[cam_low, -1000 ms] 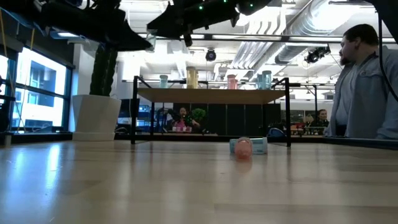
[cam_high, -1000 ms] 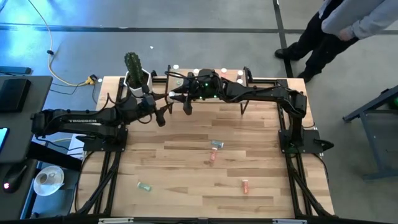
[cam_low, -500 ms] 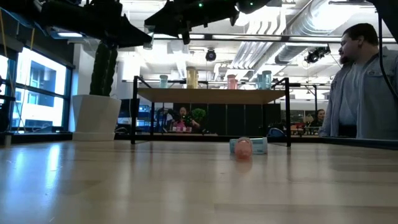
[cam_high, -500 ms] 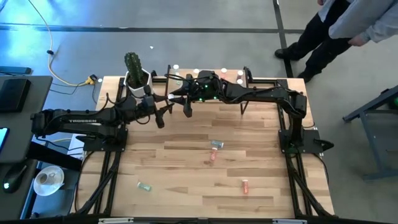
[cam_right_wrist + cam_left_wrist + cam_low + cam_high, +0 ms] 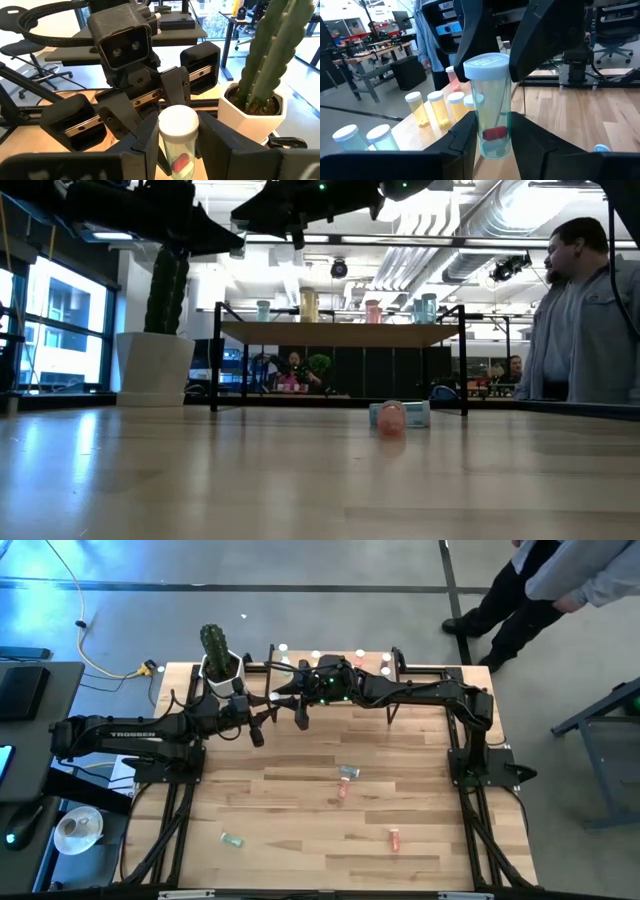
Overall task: Pick and place medicine bottles onto shelf by color
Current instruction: Put the light blue pill bottle on the shelf aligned with the other light blue pill bottle
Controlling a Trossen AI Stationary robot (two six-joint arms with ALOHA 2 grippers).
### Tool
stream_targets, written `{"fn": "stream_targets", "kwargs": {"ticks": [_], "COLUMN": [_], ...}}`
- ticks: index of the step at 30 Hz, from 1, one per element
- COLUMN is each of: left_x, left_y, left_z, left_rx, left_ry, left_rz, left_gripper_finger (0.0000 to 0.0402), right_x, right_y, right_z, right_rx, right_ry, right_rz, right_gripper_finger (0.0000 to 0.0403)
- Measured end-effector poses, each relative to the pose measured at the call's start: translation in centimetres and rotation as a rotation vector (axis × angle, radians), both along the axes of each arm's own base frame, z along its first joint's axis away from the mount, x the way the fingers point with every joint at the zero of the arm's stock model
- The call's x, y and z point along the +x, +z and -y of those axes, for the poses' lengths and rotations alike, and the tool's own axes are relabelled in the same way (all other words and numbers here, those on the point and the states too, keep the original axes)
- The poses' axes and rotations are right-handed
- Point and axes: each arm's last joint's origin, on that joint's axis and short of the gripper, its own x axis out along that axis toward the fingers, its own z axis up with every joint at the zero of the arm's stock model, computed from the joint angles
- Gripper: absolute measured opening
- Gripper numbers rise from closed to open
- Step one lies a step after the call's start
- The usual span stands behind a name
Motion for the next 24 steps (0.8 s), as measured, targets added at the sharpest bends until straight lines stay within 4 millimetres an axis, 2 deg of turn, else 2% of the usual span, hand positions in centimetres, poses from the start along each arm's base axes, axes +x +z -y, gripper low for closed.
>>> {"fn": "stream_targets", "kwargs": {"ticks": [7, 16, 24], "left_x": [0.0, 0.0, 0.0], "left_y": [0.0, 0.0, 0.0], "left_z": [0.0, 0.0, 0.0], "left_rx": [0.007, 0.01, 0.011], "left_ry": [-0.001, 0.005, 0.011], "left_rz": [-0.005, -0.008, -0.001], "left_gripper_finger": [0.0095, 0.0095, 0.0095], "right_x": [0.0, -0.2, -2.6], "right_y": [0.0, 0.2, 3.2], "right_z": [0.0, 0.0, -0.4], "right_rx": [-0.013, -0.035, -0.081], "right_ry": [0.001, -0.008, -0.003], "right_rz": [-0.002, 0.002, -0.014], "right_gripper_finger": [0.011, 0.0174, 0.0203]}}
